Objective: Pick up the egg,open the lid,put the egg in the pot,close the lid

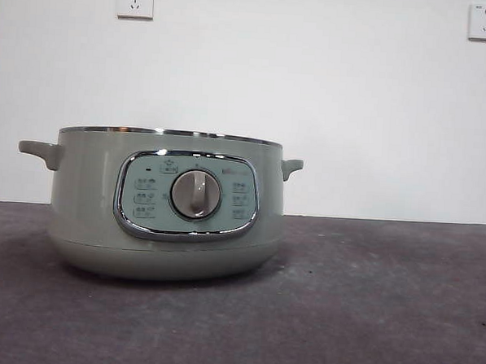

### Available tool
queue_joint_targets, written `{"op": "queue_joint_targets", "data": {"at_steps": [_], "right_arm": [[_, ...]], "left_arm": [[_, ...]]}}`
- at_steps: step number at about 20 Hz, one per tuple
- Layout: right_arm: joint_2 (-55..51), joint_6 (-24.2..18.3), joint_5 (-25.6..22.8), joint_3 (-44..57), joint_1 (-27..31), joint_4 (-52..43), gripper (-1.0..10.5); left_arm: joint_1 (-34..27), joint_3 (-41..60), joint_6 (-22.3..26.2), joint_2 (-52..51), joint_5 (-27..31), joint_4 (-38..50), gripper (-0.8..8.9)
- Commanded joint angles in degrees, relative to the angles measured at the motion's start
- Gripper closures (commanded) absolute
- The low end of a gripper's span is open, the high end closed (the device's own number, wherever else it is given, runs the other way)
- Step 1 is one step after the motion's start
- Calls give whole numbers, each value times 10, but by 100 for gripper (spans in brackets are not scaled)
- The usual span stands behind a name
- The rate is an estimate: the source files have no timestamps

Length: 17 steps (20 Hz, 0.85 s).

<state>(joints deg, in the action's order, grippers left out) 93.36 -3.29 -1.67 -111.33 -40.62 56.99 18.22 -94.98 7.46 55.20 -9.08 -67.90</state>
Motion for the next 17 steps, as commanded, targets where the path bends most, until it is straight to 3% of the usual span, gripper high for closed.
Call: {"op": "queue_joint_targets", "data": {"at_steps": [1,6,11,17], "right_arm": [[-25,-11,3,0,2,42,507],[-88,-15,33,0,2,107,507],[-155,-14,34,13,2,161,507],[-278,13,31,164,2,143,507]], "left_arm": [[6,9,-2,7,-4,46,820],[6,90,-2,39,-46,143,820],[13,139,-2,113,-48,232,820],[47,139,-1,221,-48,308,820]]}}
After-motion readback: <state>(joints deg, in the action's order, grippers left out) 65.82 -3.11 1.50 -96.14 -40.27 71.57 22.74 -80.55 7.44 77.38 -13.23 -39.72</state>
